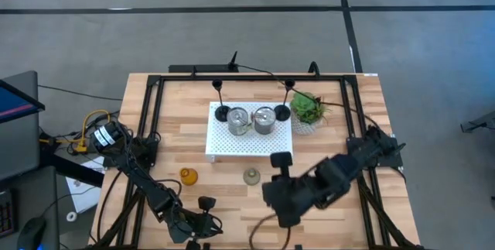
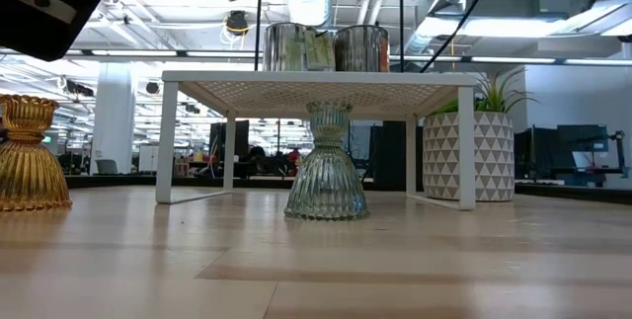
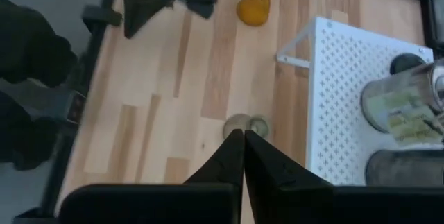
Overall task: Pick & Place candle stick holders
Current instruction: Put the green candle holder on the shelf
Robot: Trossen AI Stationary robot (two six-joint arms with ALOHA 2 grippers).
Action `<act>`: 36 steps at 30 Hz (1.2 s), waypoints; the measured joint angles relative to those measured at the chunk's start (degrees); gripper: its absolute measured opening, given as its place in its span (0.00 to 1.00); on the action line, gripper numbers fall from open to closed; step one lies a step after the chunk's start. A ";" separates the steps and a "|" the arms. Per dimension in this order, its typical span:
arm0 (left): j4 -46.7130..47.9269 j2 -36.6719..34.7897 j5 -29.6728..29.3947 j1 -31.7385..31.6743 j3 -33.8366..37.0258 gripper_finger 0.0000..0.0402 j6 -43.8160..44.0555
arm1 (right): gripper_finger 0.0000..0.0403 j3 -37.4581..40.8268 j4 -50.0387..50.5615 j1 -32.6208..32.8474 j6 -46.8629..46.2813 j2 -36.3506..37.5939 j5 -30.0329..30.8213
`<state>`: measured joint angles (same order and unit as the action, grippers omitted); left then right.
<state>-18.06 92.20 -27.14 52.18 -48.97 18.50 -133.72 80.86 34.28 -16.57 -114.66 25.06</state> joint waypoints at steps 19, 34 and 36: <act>-0.02 0.00 -0.01 1.12 0.00 0.01 -0.03 | 0.00 13.40 -11.72 3.52 -1.49 -2.62 0.31; -0.02 0.00 0.00 1.55 0.00 0.01 -0.19 | 0.00 45.52 -45.41 2.98 2.22 12.89 0.35; -0.02 0.00 0.00 1.53 0.00 0.01 -0.20 | 0.00 52.81 -55.45 2.50 4.62 16.52 0.30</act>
<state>-18.09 92.20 -27.14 53.71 -48.97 18.31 -80.91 25.42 36.79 -11.95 -98.14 25.35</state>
